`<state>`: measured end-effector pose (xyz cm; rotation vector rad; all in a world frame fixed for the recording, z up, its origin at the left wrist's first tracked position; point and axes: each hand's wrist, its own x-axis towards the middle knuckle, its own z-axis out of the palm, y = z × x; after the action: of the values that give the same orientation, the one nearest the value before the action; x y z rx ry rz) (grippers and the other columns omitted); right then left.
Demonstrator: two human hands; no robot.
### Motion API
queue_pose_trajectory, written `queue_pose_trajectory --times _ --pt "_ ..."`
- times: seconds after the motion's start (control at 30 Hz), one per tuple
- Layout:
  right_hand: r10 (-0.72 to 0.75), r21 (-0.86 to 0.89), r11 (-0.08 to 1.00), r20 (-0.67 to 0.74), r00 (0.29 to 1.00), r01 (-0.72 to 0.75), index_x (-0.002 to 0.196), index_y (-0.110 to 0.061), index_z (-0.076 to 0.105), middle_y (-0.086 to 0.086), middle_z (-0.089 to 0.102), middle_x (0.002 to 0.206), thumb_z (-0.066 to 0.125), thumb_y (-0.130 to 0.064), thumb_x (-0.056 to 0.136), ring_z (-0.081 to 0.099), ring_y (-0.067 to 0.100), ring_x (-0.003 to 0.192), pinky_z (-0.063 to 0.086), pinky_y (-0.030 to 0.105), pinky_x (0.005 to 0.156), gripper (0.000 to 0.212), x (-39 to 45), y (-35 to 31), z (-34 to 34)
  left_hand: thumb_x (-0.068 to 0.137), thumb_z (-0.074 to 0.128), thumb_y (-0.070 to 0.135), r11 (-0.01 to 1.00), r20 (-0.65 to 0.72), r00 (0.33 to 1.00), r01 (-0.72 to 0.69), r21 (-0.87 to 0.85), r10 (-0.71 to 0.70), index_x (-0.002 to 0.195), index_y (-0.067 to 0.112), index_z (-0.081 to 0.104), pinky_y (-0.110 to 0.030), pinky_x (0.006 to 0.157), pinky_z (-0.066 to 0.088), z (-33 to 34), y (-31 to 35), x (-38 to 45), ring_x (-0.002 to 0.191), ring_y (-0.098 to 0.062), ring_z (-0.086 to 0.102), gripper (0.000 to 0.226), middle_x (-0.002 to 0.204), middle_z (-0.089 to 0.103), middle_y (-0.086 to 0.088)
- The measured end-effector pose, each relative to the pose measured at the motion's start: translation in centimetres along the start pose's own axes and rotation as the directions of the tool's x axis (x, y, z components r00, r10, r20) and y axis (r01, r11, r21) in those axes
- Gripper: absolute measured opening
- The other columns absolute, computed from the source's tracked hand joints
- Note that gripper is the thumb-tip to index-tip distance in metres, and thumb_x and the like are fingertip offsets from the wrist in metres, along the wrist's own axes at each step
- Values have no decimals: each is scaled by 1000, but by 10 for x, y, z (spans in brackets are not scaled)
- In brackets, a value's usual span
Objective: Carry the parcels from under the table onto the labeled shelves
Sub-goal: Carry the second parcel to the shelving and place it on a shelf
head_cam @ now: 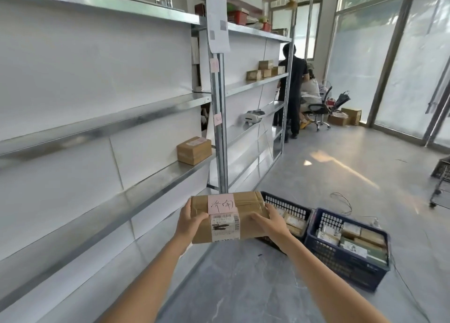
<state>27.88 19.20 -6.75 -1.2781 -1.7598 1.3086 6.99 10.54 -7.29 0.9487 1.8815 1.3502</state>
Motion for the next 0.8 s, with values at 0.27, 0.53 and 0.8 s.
queue_pose_trajectory --times 0.27,0.53,0.8 --pt "6 2 1000 7 1000 -6 132 -11 43 5 55 113 60 -25 89 54 20 102 53 28 74 48 163 -35 -16 81 61 21 996 -9 997 -74 -54 73 87 39 51 -32 78 43 32 54 143 102 -22 60 22 104 64 3" --pt "-50 -5 999 30 998 50 130 -12 47 0 58 105 60 -27 88 57 21 103 52 42 93 46 304 -51 -35 73 64 37 997 -55 997 -51 -59 48 146 32 31 -41 111 37 58 87 264 134 -21 43 81 149 43 0" --pt "-197 62 980 140 970 190 133 -10 44 5 57 111 58 -27 91 54 19 98 42 14 63 47 463 -76 -47 58 66 49 996 -255 964 -83 -28 74 138 33 39 -49 103 46 75 119 402 122 -24 52 87 137 51 0"
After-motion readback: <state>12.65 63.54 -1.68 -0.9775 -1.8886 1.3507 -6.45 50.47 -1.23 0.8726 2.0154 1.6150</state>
